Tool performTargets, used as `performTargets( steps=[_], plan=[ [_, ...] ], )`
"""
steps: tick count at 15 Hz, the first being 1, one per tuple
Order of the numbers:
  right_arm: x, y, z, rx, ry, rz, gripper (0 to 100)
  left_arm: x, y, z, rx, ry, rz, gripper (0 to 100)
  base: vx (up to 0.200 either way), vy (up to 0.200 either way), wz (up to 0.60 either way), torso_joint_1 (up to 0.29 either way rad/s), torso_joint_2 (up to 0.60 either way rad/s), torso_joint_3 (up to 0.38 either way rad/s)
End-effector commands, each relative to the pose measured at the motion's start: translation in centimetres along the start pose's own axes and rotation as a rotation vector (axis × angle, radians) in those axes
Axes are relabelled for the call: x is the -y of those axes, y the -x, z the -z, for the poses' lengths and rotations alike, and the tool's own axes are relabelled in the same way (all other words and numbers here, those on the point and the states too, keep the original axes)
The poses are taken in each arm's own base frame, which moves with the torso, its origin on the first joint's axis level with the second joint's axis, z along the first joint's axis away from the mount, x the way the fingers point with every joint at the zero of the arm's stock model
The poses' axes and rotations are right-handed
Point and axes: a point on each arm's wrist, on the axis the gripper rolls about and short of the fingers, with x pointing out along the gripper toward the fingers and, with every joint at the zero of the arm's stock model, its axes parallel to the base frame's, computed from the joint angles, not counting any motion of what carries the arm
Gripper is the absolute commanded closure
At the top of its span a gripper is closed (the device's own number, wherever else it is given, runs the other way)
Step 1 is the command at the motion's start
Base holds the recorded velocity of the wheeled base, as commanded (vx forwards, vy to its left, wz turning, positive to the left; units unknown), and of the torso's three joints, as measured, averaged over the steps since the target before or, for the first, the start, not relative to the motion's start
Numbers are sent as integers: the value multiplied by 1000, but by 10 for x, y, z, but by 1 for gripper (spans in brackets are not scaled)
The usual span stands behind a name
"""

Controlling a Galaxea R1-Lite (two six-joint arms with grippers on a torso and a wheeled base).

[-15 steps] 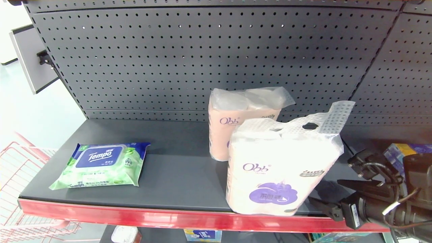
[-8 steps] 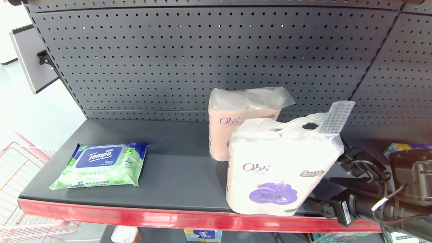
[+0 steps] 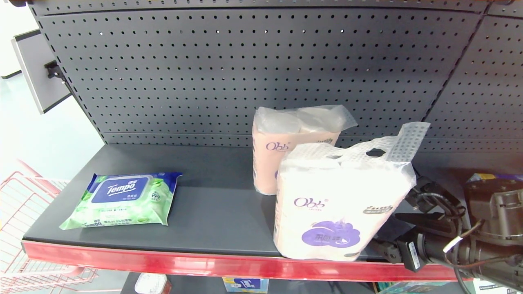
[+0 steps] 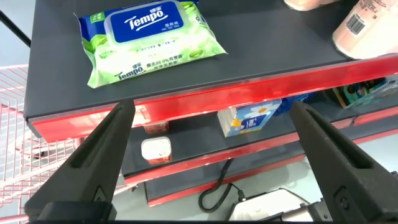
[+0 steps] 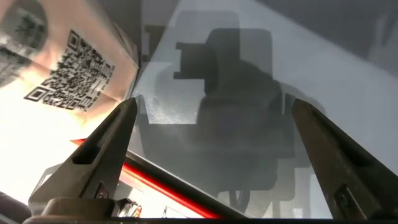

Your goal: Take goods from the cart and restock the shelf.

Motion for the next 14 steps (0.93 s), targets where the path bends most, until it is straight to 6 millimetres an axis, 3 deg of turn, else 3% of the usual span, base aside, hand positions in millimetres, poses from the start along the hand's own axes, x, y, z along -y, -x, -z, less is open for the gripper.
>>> performTargets(
  steps=[1, 14],
  plan=[
    [-4, 0, 0, 2, 11, -14, 0, 0, -1, 0, -5, 1, 0, 0, 0, 0, 0, 0, 0, 0],
    [-13, -8, -6, -4, 37, -40, 0, 0, 0, -1, -1, 0, 0, 0, 0, 0, 0, 0, 0, 0]
  ],
)
